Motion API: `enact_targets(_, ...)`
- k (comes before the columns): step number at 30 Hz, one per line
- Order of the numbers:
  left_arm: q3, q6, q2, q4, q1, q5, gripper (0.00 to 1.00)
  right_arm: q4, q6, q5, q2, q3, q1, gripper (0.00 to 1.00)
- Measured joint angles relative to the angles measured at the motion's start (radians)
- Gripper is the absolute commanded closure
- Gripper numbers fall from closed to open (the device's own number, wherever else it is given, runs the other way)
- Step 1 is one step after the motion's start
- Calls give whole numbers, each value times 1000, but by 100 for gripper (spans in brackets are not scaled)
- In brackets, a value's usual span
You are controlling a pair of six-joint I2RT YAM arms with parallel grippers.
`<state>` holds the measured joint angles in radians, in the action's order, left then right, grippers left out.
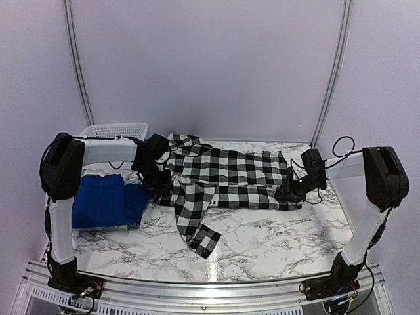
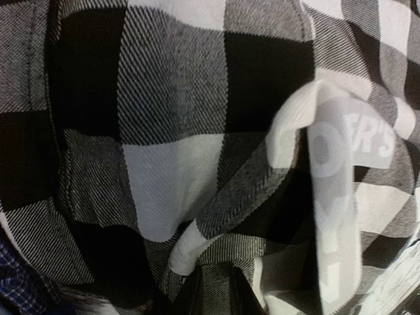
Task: Fold and stack the mixed laundry pile
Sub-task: Fold the flattened shirt at the center of the board, then adjust the 1/3-folded shirt at the center of the board.
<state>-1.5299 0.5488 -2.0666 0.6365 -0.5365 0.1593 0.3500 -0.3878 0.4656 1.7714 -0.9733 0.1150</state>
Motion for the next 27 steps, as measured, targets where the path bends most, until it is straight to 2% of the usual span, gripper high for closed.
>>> enact_targets(6, 87, 1, 4, -62, 0, -7, 84, -82, -6, 1, -45, 87, -26, 64)
enact_targets(8, 111, 1, 20, -85, 0, -7, 75, -89, -5, 6, -77, 121, -42, 60)
enact_targets(11, 125, 4, 36, -102, -5, -3, 54, -64, 2, 3, -111, 135, -53, 54)
enact_targets(16, 128, -2, 94, -105, -13, -11, 33, 28, 63, -8, -206, 86, -6, 47)
enact_targets(20, 149, -1, 215, -108, -13, -26, 22, 50, 110, -21, -371, 39, 136, 45)
enact_targets(23, 169, 14, 312, -112, -13, -32, 14, 47, 129, -42, -472, 34, 309, 45)
enact_targets(27, 201, 42, 375, -116, -13, -37, 8, 49, 136, -98, -457, 34, 578, 45)
